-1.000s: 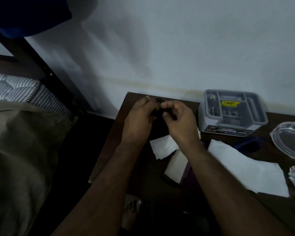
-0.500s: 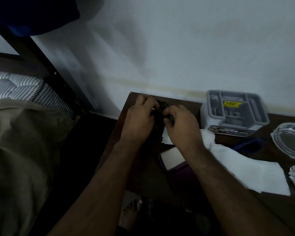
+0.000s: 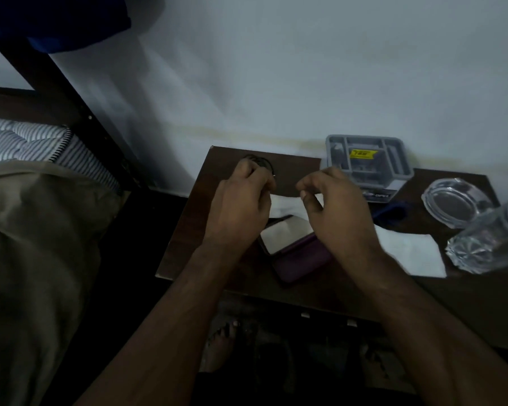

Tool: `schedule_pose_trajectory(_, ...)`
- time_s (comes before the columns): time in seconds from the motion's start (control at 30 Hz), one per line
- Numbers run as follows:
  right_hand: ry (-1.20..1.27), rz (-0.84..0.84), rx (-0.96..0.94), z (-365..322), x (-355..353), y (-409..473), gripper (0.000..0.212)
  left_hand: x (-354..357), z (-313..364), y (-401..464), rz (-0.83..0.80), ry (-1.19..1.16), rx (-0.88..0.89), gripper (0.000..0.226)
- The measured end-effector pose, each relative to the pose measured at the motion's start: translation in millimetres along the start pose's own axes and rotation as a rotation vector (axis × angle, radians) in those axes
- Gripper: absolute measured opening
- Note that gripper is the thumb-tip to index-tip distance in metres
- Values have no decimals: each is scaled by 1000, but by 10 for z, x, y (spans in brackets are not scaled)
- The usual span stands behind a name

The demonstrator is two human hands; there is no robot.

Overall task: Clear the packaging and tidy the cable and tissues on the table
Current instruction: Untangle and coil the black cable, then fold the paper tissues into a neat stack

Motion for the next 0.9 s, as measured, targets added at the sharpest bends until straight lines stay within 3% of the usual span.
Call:
schedule_pose_trajectory(0.47, -37, -63, 148, 235, -191, -742, 18, 320, 336, -521, -123, 2, -35, 21)
schedule_pose_trajectory(0.7, -63, -404, 100, 235, 166, -702, 14, 465, 180, -360, -207, 23, -149, 34)
schedule_pose_trajectory(0.9, -14, -433, 73, 152, 308, -637, 27, 472, 51, -306, -220, 35, -247, 41)
Point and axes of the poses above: each hand's wrist, its own y-axis towards the middle knuckle, its own x-axis out of the palm, z = x × y, the point moved 9 cm from there along y, towards the middle knuckle, and after that the axes turned 8 degrees about -z, right-handed, at the moved point
